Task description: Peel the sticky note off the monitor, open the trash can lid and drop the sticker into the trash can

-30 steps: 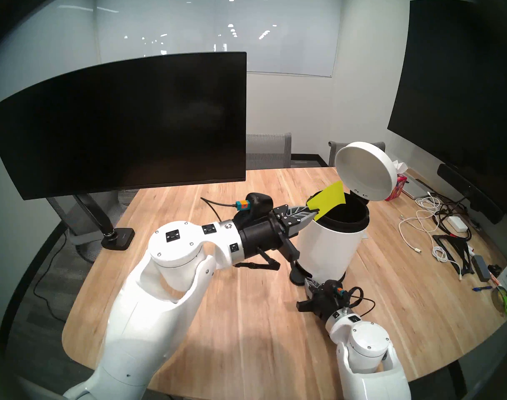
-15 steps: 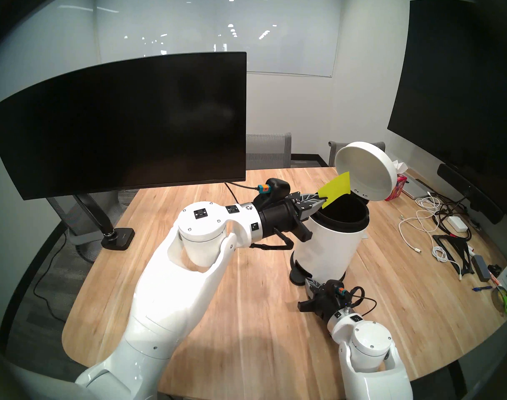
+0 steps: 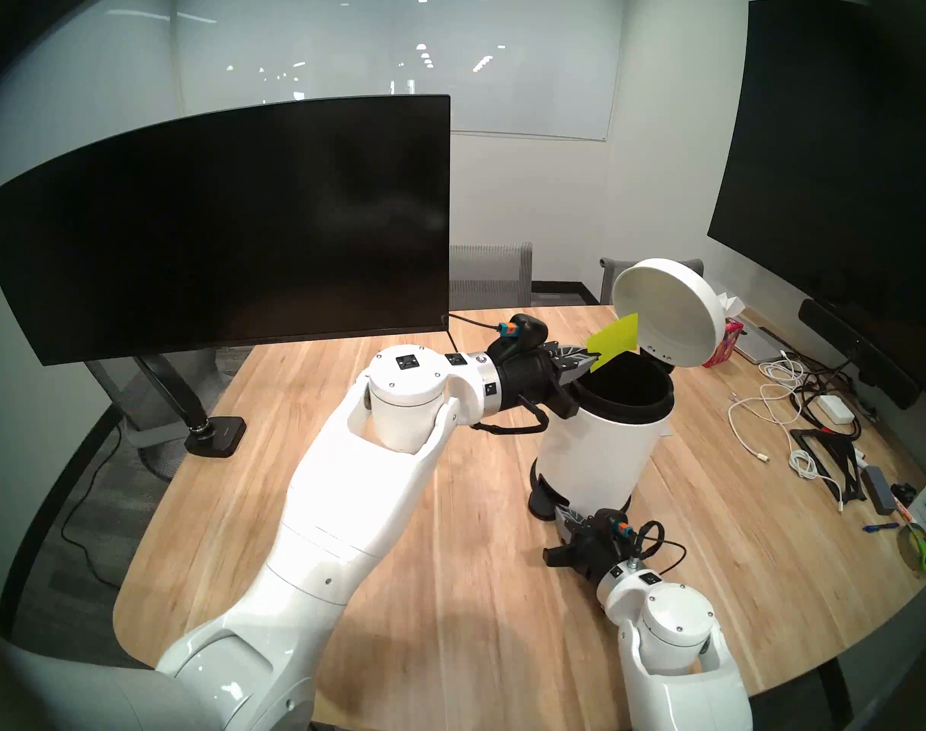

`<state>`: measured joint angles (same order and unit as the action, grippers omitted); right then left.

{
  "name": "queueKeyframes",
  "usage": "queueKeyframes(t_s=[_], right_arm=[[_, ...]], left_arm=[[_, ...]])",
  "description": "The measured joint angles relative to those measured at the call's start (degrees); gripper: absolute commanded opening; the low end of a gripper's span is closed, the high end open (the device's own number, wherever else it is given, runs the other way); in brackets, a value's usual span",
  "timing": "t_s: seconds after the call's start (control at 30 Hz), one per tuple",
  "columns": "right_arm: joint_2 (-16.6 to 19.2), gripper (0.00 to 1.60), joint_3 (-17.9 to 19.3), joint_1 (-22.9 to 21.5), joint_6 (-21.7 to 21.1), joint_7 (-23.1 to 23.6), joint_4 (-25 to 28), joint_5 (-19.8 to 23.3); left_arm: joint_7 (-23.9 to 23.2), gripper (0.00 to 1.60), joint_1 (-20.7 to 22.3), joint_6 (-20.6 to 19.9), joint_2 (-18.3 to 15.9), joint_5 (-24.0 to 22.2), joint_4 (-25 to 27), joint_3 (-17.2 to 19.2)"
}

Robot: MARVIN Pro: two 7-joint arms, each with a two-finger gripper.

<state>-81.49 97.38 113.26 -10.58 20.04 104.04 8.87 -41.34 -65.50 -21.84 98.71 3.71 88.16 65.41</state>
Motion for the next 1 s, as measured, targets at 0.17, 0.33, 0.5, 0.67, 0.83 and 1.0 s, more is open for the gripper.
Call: queueKeyframes(t_s=[0.17,0.33,0.5,0.67,0.83,1.0], right_arm=[[0.00,0.00,0.00,-0.49,0.02,0.16,-0.46,0.34],[0.03,0.00,-0.06,-1.05,0.02,0.27,-0.93,0.46],[0.13,0.00,-0.16,-1.52,-0.05,0.34,-1.26,0.25],[0.27,0.00,-0.28,-1.93,-0.30,0.41,-1.32,-0.38],[0.32,0.00,-0.39,-2.27,-0.68,0.42,-1.32,-0.88],[0.32,0.00,-0.51,-2.58,-1.05,0.42,-1.29,-1.27]], left_arm=[[-0.64,0.00,2.32,0.83,0.92,0.20,-2.81,-0.35],[-1.25,0.00,3.87,1.77,1.51,-0.03,-4.57,-0.46],[-1.80,0.00,4.63,2.34,1.60,-0.12,-4.87,-0.51],[-2.59,0.00,4.92,2.50,1.53,-0.23,-4.37,-0.56],[-3.51,0.37,4.93,2.32,1.13,-0.24,-3.31,-0.75],[-4.33,0.58,4.76,1.34,0.28,-0.22,-1.98,-0.84]])
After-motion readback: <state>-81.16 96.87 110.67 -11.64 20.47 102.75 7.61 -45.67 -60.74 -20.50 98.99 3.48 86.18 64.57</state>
